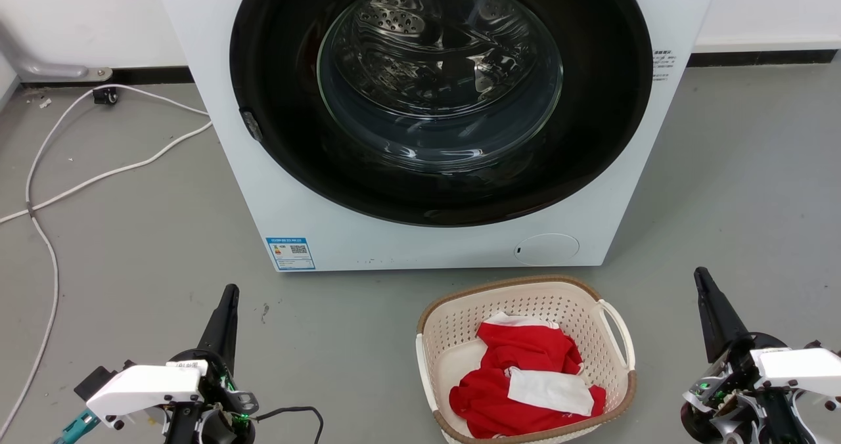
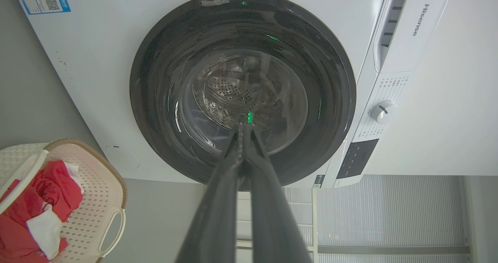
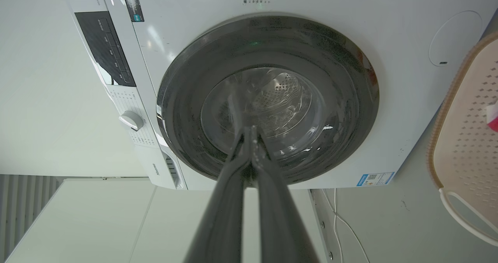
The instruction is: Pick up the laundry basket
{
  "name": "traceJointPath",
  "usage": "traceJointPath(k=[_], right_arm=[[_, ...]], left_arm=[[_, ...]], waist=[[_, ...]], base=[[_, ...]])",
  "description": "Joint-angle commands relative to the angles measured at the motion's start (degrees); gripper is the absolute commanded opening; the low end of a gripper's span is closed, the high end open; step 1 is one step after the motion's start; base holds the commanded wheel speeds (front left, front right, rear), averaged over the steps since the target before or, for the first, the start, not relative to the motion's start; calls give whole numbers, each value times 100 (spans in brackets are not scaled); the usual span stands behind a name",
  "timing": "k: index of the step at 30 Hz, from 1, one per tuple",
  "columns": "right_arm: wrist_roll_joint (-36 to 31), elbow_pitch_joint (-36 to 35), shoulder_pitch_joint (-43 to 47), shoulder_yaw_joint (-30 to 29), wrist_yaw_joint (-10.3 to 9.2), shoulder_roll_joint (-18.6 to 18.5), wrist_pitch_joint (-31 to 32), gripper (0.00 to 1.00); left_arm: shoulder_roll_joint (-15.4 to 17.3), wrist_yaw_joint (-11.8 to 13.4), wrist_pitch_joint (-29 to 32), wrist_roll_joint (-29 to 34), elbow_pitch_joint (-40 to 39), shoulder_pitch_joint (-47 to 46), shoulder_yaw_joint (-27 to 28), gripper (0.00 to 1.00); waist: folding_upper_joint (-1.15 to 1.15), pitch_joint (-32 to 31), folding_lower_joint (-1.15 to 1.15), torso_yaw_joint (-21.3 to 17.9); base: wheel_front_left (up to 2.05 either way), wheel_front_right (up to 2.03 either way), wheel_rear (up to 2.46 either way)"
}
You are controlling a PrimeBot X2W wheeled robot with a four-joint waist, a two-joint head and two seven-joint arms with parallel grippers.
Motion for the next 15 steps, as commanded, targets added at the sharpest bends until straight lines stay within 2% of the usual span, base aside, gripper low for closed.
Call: traceJointPath(k=[1,15], right_arm=[[-45,6,-68,-11,2,22,27,0],[-43,7,-69,-17,1,27,25,0]], left_arm=[[-7,-16,3,20,6,-61,21,0],[-9,-17,9,27,6,-62,27,0]], waist=[[0,0,0,0],[0,0,0,0]], base=[[0,0,0],[0,0,0]])
